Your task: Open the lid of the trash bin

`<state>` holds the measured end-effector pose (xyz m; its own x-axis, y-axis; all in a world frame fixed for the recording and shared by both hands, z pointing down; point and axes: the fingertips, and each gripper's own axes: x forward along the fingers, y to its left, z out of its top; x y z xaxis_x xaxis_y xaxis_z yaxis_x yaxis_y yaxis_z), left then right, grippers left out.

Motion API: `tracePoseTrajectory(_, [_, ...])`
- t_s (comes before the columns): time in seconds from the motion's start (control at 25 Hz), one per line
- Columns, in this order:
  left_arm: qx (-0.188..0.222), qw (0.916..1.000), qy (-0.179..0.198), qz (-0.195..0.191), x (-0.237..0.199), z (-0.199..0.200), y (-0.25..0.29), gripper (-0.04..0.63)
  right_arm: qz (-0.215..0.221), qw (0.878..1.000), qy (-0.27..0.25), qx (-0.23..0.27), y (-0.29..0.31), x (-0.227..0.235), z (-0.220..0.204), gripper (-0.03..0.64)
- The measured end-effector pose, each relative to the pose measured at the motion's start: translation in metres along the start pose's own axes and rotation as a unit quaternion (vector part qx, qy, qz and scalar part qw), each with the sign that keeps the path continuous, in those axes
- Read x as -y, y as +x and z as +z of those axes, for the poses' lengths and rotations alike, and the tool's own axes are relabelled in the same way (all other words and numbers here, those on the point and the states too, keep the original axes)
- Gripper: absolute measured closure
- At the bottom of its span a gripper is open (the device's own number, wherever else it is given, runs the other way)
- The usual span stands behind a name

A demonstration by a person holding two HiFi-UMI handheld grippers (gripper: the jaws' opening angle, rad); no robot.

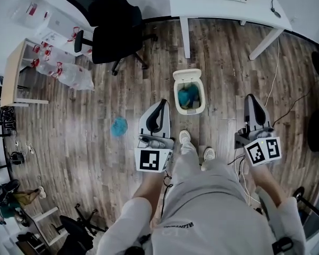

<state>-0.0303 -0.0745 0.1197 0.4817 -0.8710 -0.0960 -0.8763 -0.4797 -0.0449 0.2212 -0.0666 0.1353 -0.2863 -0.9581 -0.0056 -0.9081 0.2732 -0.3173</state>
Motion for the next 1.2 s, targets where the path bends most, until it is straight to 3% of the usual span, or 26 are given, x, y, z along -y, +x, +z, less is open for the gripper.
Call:
tracePoseTrajectory(0.6, [0.001,0.9993,0.019,0.033,0.132,0.052,-0.066,0.597,0.074,0.997,-0.005,-0.008,-0.11,0.01,0.03,0.6])
tracePoseTrajectory(1.2, [0.018,0.9993,0.013,0.031,0.128,0.073,-0.124,0.597,0.095,0.995,-0.005,-0.009,-0.13,-0.048,0.02,0.6])
